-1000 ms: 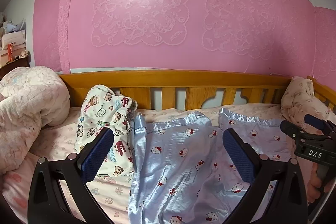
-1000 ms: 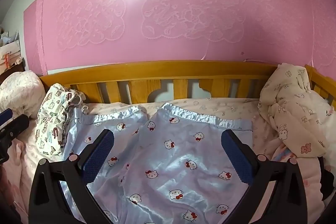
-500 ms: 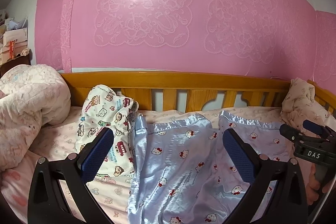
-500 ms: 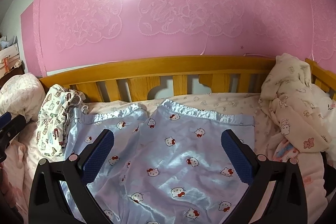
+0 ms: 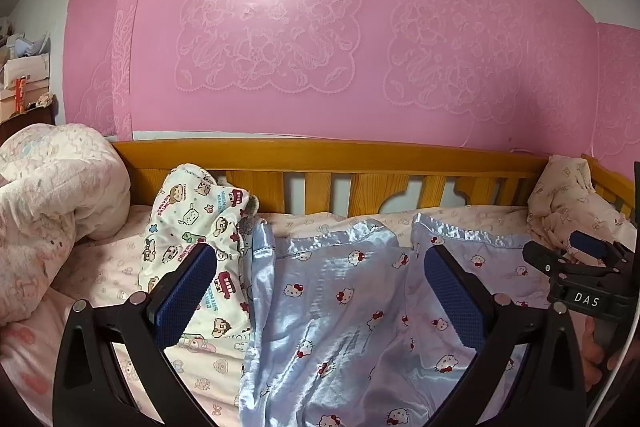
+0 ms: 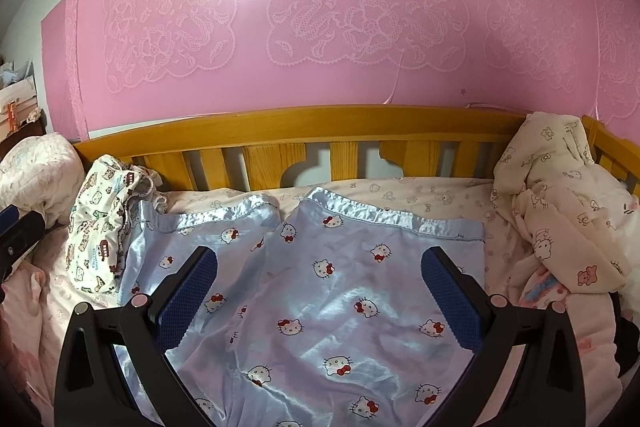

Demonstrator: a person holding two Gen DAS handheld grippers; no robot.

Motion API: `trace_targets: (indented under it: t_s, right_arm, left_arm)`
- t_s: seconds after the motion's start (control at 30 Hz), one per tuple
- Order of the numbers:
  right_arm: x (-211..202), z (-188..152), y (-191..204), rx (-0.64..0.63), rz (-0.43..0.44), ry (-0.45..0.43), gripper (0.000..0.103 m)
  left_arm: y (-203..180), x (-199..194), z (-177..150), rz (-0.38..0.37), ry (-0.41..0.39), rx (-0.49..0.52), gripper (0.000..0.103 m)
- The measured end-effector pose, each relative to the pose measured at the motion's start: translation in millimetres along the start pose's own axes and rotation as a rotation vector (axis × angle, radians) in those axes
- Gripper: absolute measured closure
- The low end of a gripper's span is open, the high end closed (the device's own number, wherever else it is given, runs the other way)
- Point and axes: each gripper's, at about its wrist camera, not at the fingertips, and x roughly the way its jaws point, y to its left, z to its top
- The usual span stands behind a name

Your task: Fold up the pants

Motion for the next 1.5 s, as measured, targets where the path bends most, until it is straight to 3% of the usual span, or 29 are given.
trace_targets:
  t_s: [0.43, 1.03, 1.5]
  right_arm:
    - [4.9, -4.2, 2.1, -0.021, -0.001, 0.014, 0.001]
    - [7.9, -5.9, 2.7, -0.025, -0.005, 0.027, 0.001]
    - [8.7, -5.6, 4.8, -0.031, -0.008, 0.029, 0.001]
  left_arm:
    - [1.6, -4.5, 0.5, 0.002, -0.012, -0.016, 0.0]
    - [-17.1, -9.1, -3.8, 0.056, -0.064, 0.099, 0.0]
    - [-14.7, -9.1, -3.2, 0.053, -0.057, 0.086, 0.0]
